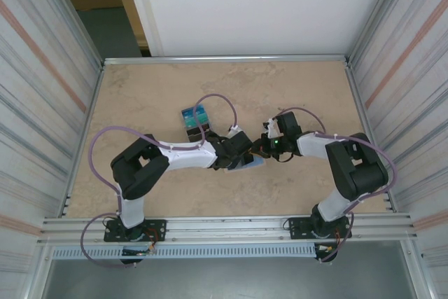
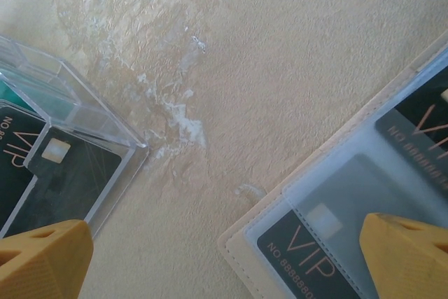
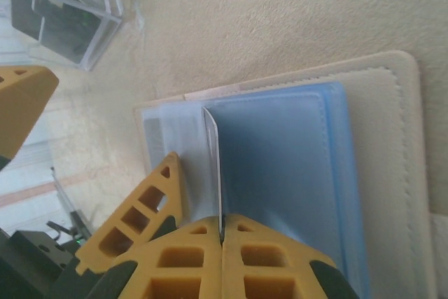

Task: Take the credit cards out of the card holder

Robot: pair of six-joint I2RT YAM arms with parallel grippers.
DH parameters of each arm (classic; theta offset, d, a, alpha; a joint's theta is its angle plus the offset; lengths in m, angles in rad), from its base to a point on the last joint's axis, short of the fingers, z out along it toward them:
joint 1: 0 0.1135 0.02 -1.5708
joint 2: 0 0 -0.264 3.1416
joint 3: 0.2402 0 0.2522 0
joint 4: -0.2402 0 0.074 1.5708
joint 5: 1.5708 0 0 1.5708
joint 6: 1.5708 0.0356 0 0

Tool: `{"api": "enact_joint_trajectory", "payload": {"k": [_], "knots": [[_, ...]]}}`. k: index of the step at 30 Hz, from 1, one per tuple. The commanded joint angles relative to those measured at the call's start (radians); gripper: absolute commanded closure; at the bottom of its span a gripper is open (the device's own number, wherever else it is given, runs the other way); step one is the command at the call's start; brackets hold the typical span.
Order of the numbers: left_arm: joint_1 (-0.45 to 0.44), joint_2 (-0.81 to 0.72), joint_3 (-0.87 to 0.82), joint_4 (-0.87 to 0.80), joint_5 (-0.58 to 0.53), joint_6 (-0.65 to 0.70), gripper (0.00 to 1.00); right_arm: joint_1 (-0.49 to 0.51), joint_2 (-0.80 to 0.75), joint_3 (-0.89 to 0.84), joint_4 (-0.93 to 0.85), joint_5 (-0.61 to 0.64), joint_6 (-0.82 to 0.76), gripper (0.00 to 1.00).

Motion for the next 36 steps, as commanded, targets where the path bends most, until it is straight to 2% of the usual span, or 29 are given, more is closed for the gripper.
{"api": "enact_joint_trajectory", "payload": {"k": [1, 8, 14, 20, 25, 29, 36], "knots": [[0.003, -0.041, -0.022, -0.059, -0.011, 0.011, 0.01, -0.009, -0.061, 0.021, -0.125, 0.094, -0.070, 1.00], [0.003, -0.128, -0.008, -0.068, -0.012, 0.036, 0.01, -0.014, -0.182, 0.032, -0.210, 0.158, -0.146, 1.00], [0.004, -0.241, -0.012, -0.069, -0.042, 0.032, 0.01, -0.005, -0.328, 0.016, -0.225, 0.151, -0.220, 1.00], [0.017, -0.399, -0.060, -0.020, -0.013, 0.075, 0.01, 0.054, -0.492, 0.024, -0.253, 0.165, -0.356, 1.00], [0.082, -0.590, -0.164, 0.095, 0.155, 0.105, 0.01, 0.109, -0.584, 0.036, -0.242, 0.186, -0.426, 1.00], [0.156, -0.749, -0.259, 0.190, 0.340, 0.148, 0.01, 0.142, -0.609, 0.064, -0.244, 0.177, -0.469, 1.00], [0.234, -0.883, -0.281, 0.148, 0.634, 0.337, 0.01, 0.240, -0.608, 0.152, -0.278, 0.150, -0.572, 1.00]]}}
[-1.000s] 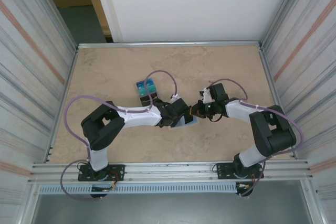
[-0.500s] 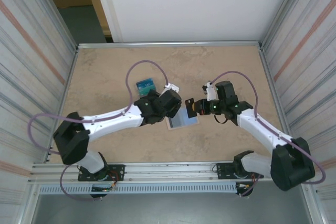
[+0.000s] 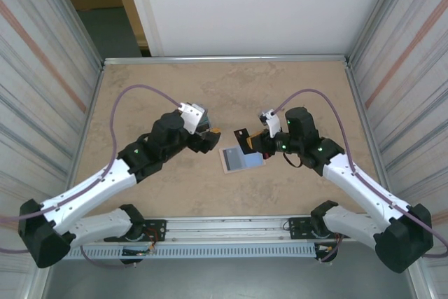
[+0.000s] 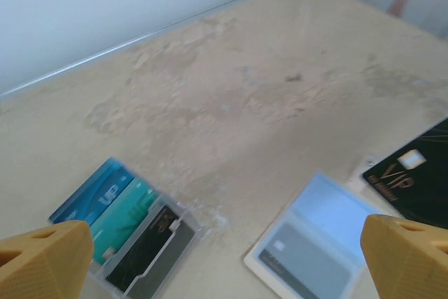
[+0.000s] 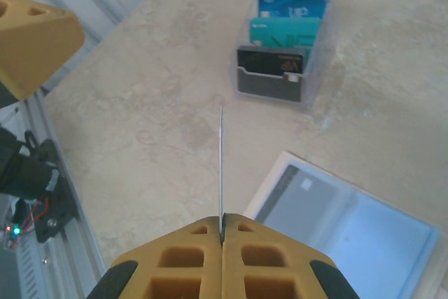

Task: Take the credit cards out of the card holder

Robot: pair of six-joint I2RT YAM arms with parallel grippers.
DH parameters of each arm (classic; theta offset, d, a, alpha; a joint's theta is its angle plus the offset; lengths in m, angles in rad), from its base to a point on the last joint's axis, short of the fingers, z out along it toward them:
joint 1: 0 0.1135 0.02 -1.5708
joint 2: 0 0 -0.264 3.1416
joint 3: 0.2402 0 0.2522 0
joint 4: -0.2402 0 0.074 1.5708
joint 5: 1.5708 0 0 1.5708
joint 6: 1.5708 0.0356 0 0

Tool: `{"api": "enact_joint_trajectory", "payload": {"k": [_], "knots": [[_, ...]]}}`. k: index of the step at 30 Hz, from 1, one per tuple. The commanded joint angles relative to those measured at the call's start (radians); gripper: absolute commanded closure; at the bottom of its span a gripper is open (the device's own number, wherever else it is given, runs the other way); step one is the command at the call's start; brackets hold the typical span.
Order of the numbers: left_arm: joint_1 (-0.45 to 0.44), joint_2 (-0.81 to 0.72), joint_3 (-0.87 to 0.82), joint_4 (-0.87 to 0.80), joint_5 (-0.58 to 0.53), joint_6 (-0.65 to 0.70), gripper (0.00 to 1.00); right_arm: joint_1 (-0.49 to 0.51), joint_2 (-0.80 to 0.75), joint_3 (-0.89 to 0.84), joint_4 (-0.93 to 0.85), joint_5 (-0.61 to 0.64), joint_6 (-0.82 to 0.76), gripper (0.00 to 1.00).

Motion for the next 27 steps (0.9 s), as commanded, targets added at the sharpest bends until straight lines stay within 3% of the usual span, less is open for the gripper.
{"api": "enact_joint_trajectory", "payload": {"k": [1, 7, 13, 22, 27], "knots": [[0.030, -0.032, -0.005, -0.004, 0.237, 0.149, 0.01, 0.054, -0.016, 0.074, -0.036, -0.009, -0.097, 1.00], [0.034, -0.033, 0.041, -0.080, 0.431, 0.350, 0.02, 0.147, 0.045, 0.180, -0.098, 0.007, -0.168, 1.00], [0.063, 0.000, 0.090, -0.165, 0.552, 0.451, 0.13, 0.230, 0.124, 0.281, -0.169, 0.056, -0.222, 1.00], [0.099, 0.043, 0.109, -0.243, 0.704, 0.508, 0.54, 0.267, 0.169, 0.344, -0.203, 0.065, -0.256, 1.00], [0.102, 0.072, 0.116, -0.267, 0.726, 0.529, 0.93, 0.270, 0.166, 0.346, -0.202, 0.059, -0.263, 1.00]]}}
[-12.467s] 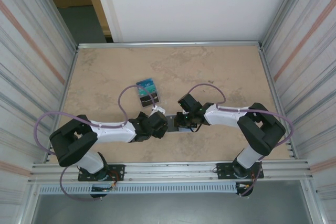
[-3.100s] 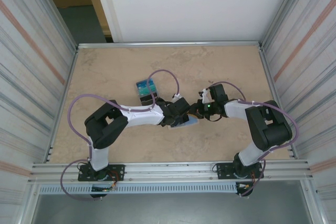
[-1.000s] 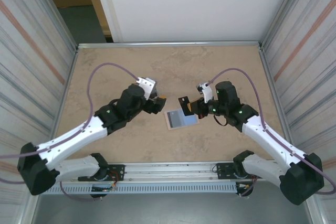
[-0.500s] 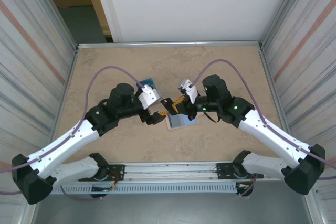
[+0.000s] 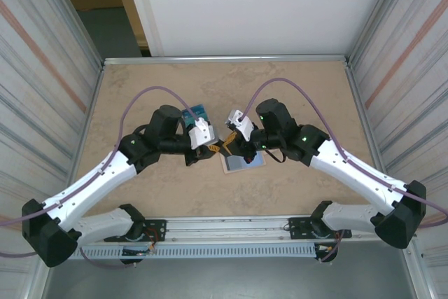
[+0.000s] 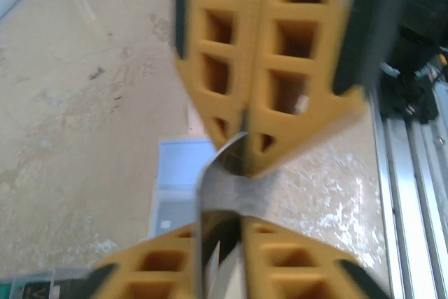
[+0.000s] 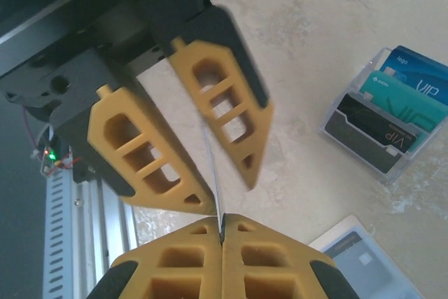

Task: Take the credit cards out of the card holder

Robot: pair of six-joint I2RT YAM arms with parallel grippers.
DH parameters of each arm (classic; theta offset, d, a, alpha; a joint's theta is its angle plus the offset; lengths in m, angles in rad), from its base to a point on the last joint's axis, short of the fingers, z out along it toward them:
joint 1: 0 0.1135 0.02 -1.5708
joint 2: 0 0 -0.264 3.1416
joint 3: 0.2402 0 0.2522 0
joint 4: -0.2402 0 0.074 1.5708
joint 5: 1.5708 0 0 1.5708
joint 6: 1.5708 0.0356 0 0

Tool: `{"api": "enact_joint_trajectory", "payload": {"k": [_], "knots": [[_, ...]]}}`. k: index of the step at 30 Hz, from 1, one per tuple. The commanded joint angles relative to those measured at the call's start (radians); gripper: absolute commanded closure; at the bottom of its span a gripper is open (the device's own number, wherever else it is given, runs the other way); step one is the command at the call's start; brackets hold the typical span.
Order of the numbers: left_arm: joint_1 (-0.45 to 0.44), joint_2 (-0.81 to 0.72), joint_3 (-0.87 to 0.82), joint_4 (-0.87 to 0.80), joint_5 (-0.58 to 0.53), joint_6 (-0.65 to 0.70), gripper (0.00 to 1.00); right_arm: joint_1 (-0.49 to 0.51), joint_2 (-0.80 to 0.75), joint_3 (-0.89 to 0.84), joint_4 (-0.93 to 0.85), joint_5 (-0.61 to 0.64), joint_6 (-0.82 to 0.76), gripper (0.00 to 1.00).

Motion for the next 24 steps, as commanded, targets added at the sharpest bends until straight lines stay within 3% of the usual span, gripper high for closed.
{"api": "enact_joint_trajectory", "payload": {"k": [1, 5, 6, 7, 8, 11, 15, 16, 19, 24], "knots": [[0.006, 0.014, 0.035, -0.034, 0.051, 0.032, 1.00, 0.009, -0.001, 0.034, -0.004, 0.000, -0.023, 1.00], [0.008, 0.016, 0.034, -0.020, 0.053, 0.029, 1.00, 0.006, -0.004, 0.019, 0.009, 0.032, -0.013, 1.00], [0.008, 0.013, 0.031, -0.017, 0.053, 0.029, 1.00, 0.005, -0.008, 0.012, 0.015, 0.042, -0.009, 0.94], [0.011, 0.008, 0.028, -0.012, 0.051, 0.028, 1.00, 0.003, -0.012, 0.003, 0.023, 0.050, -0.003, 0.79], [0.012, 0.002, 0.023, -0.006, 0.050, 0.025, 1.00, -0.001, -0.018, -0.010, 0.034, 0.054, 0.004, 0.71], [0.029, -0.033, -0.009, 0.031, 0.038, -0.004, 1.00, -0.023, -0.044, -0.050, 0.081, 0.066, 0.034, 0.58], [0.048, -0.121, -0.095, 0.152, -0.012, -0.089, 1.00, -0.068, -0.092, -0.124, 0.173, 0.013, 0.093, 0.48], [0.054, -0.148, -0.124, 0.196, -0.018, -0.121, 1.00, -0.082, -0.107, -0.152, 0.211, -0.009, 0.113, 0.40], [0.060, -0.235, -0.211, 0.332, -0.006, -0.228, 1.00, -0.123, -0.148, -0.233, 0.333, -0.084, 0.192, 0.35], [0.062, -0.342, -0.302, 0.465, 0.044, -0.373, 1.00, -0.180, -0.175, -0.339, 0.539, -0.194, 0.330, 0.34]]}}
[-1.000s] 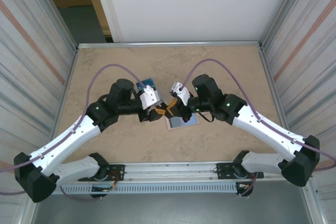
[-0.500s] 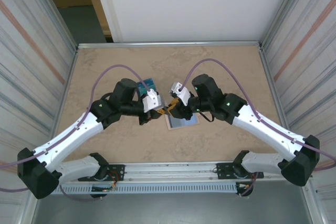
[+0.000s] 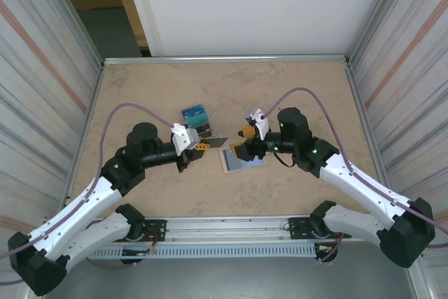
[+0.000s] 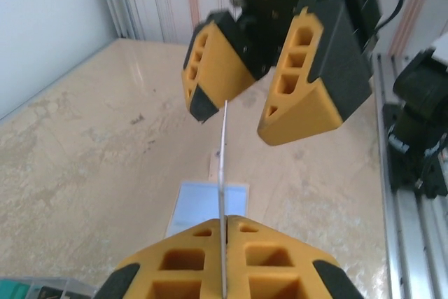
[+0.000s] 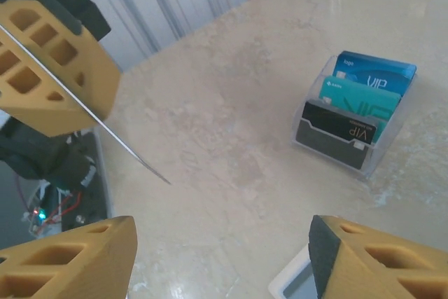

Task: Take the credit cards out of the card holder

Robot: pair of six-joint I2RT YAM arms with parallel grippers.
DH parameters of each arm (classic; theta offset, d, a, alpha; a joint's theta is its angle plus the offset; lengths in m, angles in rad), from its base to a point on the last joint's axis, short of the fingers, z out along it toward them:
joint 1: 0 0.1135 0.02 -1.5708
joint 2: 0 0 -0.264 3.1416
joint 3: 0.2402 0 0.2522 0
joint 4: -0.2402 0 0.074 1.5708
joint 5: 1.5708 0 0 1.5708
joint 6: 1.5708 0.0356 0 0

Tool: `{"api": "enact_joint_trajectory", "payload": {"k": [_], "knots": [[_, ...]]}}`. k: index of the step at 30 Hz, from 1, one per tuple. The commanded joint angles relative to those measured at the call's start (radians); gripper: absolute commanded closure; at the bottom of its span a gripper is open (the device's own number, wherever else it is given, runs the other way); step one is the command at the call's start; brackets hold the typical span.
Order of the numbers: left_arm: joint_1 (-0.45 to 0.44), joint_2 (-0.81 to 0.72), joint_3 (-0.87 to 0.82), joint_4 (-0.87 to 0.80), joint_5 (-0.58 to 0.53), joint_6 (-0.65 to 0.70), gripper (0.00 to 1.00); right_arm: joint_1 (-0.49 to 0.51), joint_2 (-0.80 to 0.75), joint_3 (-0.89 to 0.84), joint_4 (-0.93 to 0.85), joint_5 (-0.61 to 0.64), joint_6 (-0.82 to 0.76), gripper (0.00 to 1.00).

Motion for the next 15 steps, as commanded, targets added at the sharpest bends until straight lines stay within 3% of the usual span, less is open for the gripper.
{"api": "enact_joint_trajectory", "payload": {"k": [1, 9, 15], "knots": [[0.009, -0.055, -0.037, 0.152, 0.057, -0.144, 1.00, -0.028, -0.024, -0.044, 0.221, -0.111, 0.143, 0.35], [0.009, -0.060, -0.055, 0.234, 0.124, -0.258, 1.00, -0.024, 0.062, -0.016, 0.374, -0.302, 0.225, 0.42], [0.009, -0.023, -0.057, 0.291, 0.139, -0.308, 1.00, 0.004, 0.089, 0.032, 0.357, -0.331, 0.192, 0.46]]}}
